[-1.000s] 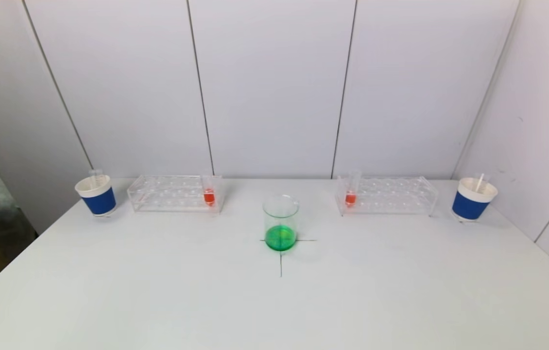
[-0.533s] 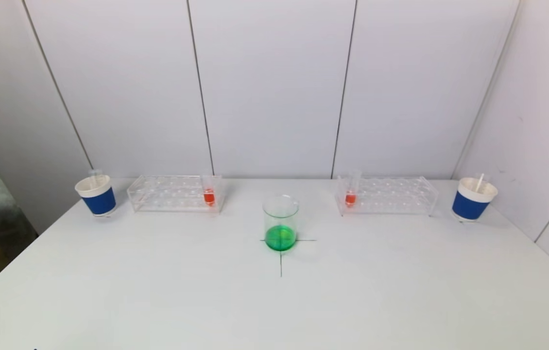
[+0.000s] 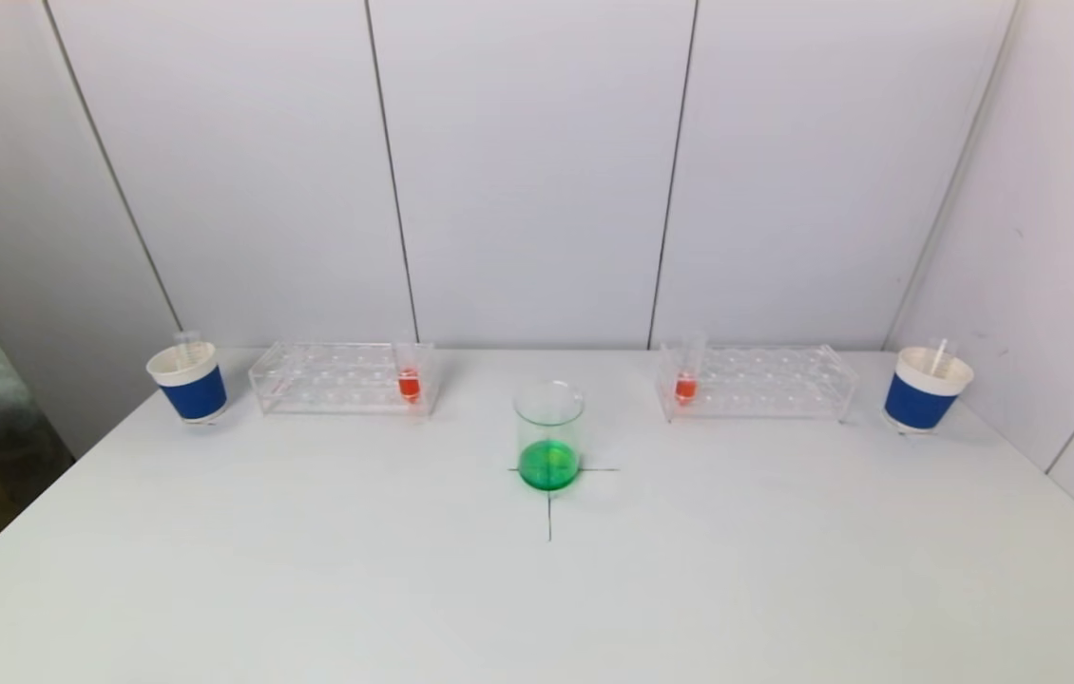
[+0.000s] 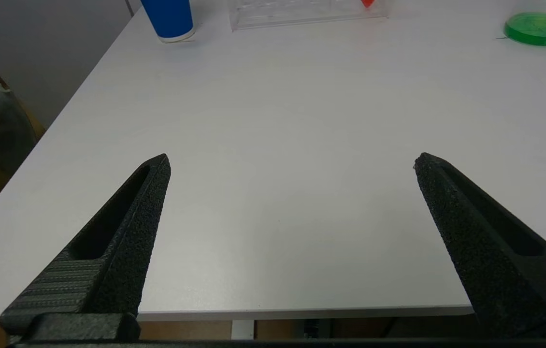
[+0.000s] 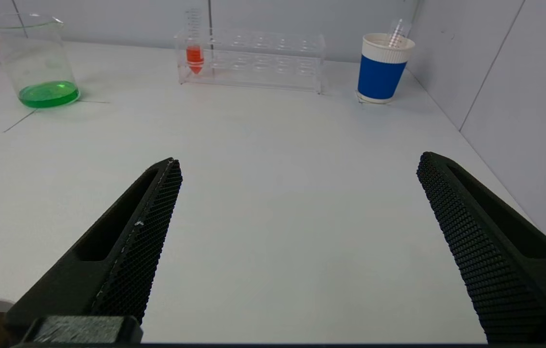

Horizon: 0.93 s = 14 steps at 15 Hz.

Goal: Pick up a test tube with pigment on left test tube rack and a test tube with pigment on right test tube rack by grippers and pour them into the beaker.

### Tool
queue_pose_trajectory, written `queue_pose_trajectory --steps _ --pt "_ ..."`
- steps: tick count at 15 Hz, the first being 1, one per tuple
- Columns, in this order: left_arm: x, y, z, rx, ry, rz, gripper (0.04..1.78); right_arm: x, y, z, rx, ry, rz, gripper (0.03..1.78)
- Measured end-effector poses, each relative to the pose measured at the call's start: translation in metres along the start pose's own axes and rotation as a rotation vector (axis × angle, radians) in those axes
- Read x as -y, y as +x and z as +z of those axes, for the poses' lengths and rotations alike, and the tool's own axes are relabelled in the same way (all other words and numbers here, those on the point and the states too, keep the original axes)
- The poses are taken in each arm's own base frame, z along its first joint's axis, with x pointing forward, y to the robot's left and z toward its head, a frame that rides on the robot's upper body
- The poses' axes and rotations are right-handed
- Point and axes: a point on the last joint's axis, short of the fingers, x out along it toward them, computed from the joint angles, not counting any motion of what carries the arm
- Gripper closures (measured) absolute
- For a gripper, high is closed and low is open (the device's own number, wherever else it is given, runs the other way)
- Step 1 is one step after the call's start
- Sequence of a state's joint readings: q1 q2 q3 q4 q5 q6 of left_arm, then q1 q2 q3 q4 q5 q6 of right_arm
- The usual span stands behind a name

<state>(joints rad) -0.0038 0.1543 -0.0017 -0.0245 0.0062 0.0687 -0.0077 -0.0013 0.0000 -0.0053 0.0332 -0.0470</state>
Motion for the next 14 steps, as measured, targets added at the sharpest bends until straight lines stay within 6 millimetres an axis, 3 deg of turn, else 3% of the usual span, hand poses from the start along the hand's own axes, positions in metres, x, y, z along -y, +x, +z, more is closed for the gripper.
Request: queue_pose_trajectory --steps 14 --pt "0.0007 -0.0116 -0.0065 0.131 -0.072 0.008 0.06 0.0000 0.0000 0.0000 0.000 0.000 0.000 0.04"
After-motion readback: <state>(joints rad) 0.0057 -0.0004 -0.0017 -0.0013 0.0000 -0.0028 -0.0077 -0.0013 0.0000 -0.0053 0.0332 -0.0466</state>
